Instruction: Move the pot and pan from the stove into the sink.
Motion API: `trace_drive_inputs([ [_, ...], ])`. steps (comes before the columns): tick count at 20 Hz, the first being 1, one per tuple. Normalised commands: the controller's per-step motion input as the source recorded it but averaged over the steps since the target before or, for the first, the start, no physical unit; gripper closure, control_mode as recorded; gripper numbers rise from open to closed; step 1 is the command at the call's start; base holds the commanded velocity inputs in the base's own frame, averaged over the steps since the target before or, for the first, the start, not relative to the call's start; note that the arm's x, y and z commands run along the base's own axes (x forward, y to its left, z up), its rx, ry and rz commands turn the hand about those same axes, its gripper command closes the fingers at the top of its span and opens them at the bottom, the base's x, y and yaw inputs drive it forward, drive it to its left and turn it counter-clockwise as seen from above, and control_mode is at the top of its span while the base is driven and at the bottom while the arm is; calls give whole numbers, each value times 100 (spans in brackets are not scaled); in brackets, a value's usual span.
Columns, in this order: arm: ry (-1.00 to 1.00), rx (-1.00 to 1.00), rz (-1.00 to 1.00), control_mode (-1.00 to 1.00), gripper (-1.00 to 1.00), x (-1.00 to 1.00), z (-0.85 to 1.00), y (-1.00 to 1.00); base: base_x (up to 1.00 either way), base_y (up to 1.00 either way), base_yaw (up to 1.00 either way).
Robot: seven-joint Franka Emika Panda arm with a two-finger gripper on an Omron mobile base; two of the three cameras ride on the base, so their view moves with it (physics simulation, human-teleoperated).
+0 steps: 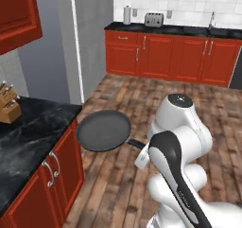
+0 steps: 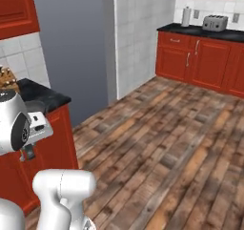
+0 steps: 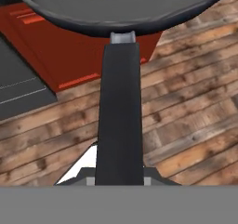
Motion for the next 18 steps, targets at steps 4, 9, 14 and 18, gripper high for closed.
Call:
trace_drive_inputs([
  [4,0,0,0,100,100,0,0,0,-4,-38,-31],
  [9,0,0,0,100,100,0,0,0,0,-32,-33],
  [14,0,0,0,100,100,0,0,0,0,-26,-36],
  [18,0,0,0,100,100,0,0,0,0,-27,-35],
])
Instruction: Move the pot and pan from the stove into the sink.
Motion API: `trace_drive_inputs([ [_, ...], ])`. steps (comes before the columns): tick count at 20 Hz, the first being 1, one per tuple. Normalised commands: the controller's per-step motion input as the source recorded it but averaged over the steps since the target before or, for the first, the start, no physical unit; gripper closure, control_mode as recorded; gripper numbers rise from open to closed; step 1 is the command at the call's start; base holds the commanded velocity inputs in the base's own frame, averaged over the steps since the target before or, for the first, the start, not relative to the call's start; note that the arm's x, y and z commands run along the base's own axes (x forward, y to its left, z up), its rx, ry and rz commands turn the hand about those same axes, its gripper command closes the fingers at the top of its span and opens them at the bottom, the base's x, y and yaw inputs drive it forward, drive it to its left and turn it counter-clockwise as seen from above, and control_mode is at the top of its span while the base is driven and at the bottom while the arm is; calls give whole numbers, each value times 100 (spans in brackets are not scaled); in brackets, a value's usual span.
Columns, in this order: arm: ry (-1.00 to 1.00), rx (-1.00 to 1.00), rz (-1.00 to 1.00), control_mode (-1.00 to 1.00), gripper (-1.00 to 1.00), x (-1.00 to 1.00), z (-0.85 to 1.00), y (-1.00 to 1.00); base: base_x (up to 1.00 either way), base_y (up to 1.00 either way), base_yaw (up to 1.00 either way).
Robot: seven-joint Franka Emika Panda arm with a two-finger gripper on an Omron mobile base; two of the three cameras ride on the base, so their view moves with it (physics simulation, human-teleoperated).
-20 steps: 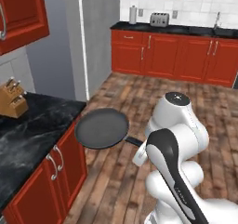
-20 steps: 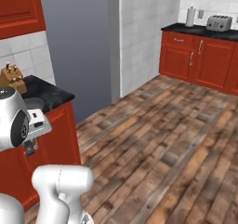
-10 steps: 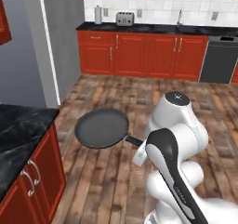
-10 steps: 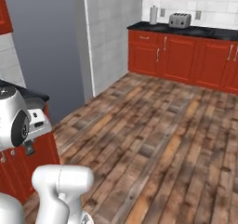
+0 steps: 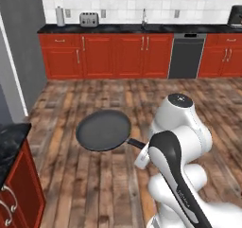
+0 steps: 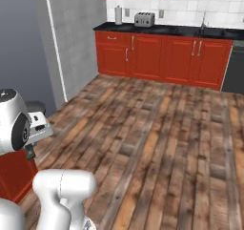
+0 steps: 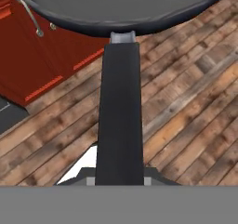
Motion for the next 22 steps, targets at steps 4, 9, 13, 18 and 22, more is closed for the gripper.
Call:
trace_drive_inputs([
  [4,0,0,0,100,100,0,0,0,0,-29,-35],
  [9,0,0,0,100,100,0,0,0,0,-32,-35],
  [13,0,0,0,100,100,0,0,0,0,-39,-33],
  [18,0,0,0,100,100,0,0,0,-2,-16,-10],
  [22,0,0,0,100,100,0,0,0,8,1,-2],
])
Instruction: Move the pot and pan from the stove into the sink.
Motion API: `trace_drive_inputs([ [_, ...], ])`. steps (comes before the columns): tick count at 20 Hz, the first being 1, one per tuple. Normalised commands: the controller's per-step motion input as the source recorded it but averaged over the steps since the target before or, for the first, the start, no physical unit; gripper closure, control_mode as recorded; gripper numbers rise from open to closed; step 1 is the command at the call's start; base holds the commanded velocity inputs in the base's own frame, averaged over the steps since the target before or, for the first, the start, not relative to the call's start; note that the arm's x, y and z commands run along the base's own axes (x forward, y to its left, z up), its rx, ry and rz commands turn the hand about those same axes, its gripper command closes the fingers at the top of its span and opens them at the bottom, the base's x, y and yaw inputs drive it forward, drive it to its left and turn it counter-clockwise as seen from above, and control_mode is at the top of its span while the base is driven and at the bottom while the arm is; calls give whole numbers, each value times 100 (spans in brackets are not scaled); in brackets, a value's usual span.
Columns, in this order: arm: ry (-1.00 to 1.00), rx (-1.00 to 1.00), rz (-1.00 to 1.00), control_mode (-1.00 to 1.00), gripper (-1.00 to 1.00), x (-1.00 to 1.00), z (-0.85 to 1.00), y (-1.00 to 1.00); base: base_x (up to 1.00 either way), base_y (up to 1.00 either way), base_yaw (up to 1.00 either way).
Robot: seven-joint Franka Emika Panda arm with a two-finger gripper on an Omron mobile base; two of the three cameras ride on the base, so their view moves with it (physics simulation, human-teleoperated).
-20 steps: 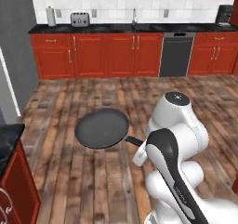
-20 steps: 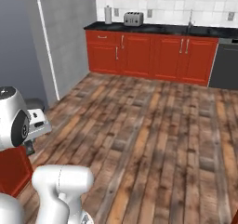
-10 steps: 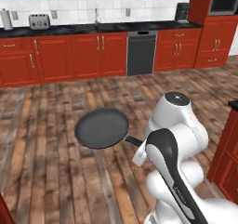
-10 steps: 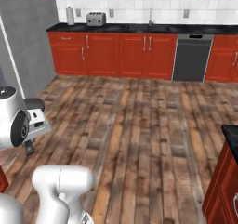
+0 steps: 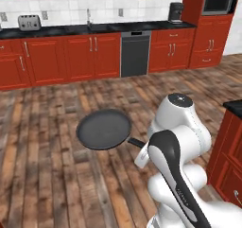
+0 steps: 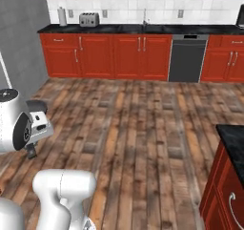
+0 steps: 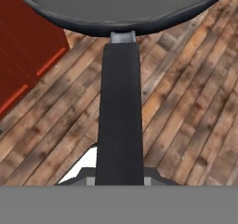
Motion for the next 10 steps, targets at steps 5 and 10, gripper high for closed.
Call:
trace_drive_inputs([
  [5,0,0,0,100,100,0,0,0,82,20,-5],
  [10,0,0,0,100,100,0,0,0,100,37,-5],
])
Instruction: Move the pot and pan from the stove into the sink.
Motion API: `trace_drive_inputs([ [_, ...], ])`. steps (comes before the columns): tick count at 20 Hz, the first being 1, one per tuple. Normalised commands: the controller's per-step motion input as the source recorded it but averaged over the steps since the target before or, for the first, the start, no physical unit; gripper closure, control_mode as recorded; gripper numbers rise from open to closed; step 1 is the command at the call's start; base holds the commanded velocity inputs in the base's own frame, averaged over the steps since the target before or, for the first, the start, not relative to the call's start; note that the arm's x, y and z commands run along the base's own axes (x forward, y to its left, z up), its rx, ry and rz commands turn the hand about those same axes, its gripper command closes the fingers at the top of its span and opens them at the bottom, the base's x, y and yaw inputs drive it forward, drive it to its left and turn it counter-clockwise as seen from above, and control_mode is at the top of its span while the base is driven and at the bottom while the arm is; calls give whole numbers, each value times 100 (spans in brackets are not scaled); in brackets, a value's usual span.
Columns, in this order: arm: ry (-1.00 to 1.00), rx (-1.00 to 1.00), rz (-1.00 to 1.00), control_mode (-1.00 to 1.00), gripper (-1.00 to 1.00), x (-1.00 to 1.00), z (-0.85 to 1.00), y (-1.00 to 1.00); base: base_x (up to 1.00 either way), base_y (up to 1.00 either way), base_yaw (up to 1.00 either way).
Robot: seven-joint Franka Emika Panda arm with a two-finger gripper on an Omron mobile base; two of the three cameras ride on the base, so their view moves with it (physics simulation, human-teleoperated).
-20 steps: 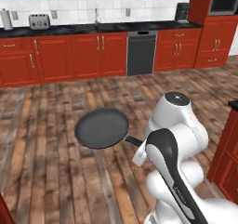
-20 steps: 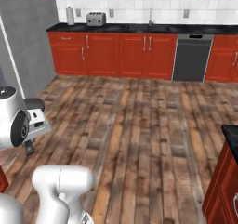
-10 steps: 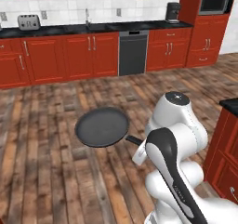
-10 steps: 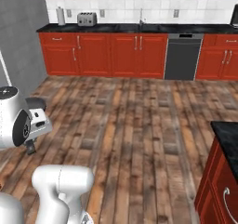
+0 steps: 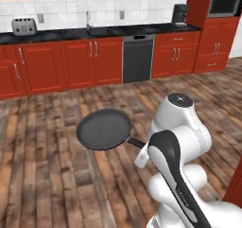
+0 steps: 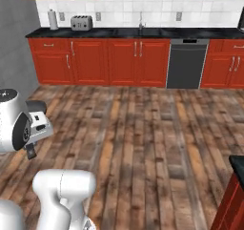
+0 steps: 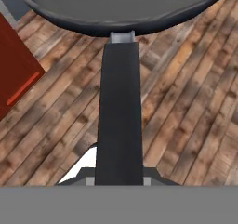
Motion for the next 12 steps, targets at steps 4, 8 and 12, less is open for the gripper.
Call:
trace_drive_inputs([
  [4,0,0,0,100,100,0,0,0,100,37,-4],
  [8,0,0,0,100,100,0,0,0,100,40,-4],
  [12,0,0,0,100,100,0,0,0,100,41,-4],
])
